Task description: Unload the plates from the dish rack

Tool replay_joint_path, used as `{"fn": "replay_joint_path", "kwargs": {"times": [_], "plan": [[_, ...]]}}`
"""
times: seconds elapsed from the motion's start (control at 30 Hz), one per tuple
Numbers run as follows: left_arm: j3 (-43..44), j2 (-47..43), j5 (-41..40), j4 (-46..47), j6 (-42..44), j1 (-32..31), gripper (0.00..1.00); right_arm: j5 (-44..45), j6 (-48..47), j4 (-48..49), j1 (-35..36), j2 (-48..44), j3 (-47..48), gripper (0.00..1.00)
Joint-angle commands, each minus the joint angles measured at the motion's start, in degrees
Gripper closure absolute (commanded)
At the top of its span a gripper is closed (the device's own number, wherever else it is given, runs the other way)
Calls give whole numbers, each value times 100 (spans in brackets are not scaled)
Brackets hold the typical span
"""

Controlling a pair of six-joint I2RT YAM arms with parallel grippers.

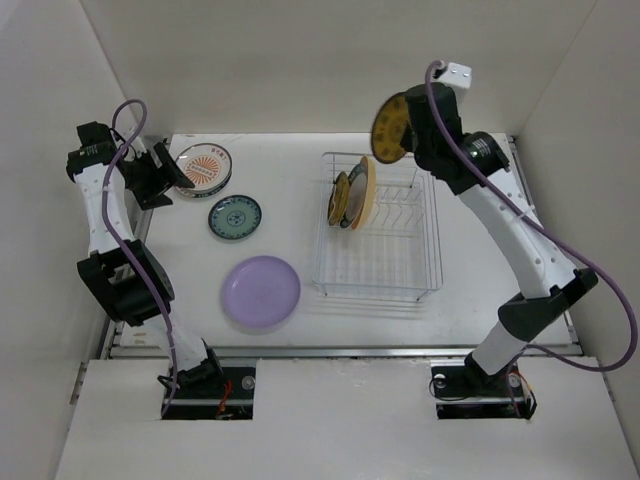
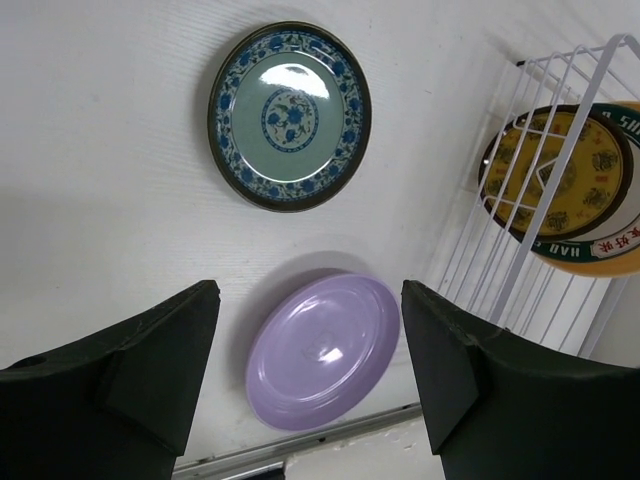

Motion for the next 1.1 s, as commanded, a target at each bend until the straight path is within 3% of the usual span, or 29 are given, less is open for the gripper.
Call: {"fn": "replay_joint_path", "kwargs": {"times": [0.0,0.17,0.2,0.4,0.7,0.8,0.83,0.93,1.03,1.07], "plan": [[147,-225,-173,-140,116,-15,29,-1465,-960,1709,685,56,61,100],[341,-101,-612,-404,20,161,29,-4494,-883,2476,1090,1601,850,100],[341,-101,-665,-404,19,213,29,-4815,-883,2711,1090,2214,1192,100],[402,-49,-1184,-404,46,275,29,-5906,-155,3337,1152,3914,2099,100],[288,-49,-1184,-351,46,275,29,-5856,1294,4015,1152,5276,2231,100],[226,-49,-1184,-351,46,275,29,-5776,1648,4015,1152,5585,2407,92],[174,-49,-1132,-351,46,275,29,-5698,1866,3962,1152,5638,2460,83],[121,-49,-1132,-351,46,275,29,-5434,2122,3795,1205,5709,2522,83],[121,-49,-1132,-351,46,275,29,-5117,2342,3629,1205,5814,2574,60],[121,-49,-1071,-351,46,275,29,-5117,2343,3506,1205,5867,2740,48]]}}
